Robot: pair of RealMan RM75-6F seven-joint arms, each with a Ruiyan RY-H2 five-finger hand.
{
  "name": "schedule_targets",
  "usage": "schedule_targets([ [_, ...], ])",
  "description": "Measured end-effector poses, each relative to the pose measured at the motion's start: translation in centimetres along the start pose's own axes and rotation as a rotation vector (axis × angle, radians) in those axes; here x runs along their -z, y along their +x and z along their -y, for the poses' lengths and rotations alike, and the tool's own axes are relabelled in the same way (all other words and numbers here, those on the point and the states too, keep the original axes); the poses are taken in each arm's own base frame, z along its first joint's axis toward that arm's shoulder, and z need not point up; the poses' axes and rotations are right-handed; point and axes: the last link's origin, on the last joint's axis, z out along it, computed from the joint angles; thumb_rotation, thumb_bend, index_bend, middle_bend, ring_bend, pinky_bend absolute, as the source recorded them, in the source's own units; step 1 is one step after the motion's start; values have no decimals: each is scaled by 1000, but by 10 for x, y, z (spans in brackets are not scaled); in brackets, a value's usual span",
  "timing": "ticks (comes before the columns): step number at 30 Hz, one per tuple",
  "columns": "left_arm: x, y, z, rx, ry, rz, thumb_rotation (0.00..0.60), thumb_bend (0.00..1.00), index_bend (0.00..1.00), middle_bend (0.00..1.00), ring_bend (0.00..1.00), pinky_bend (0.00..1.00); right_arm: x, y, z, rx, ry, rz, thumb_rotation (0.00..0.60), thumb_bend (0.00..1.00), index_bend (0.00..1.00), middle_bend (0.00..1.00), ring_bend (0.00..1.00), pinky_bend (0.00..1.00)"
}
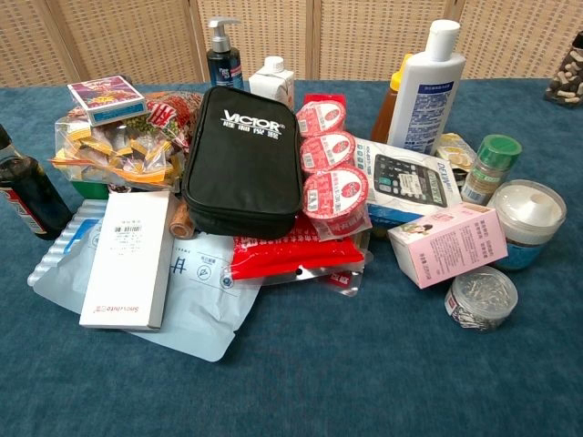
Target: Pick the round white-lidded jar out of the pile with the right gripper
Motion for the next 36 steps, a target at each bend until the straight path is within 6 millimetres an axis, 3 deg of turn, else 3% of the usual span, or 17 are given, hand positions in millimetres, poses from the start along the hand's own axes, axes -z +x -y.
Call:
schedule_targets([
  [7, -1, 0, 1, 0, 6, -2, 600, 0, 0, 0, 0, 0, -24, -16, 2, -23, -14, 20, 600, 65, 0, 0, 0, 0],
  [13, -3, 1, 3, 1, 12, -3, 600, 0, 0, 0, 0, 0, -30, -32, 5, -46, -19, 27, 600, 66, 0, 0, 0, 0],
  [36, -3, 1, 4, 0, 17, -5, 600, 0, 0, 0, 0, 0, -33, -87, 34, -152, 7, 35, 600, 64, 0, 0, 0, 0],
])
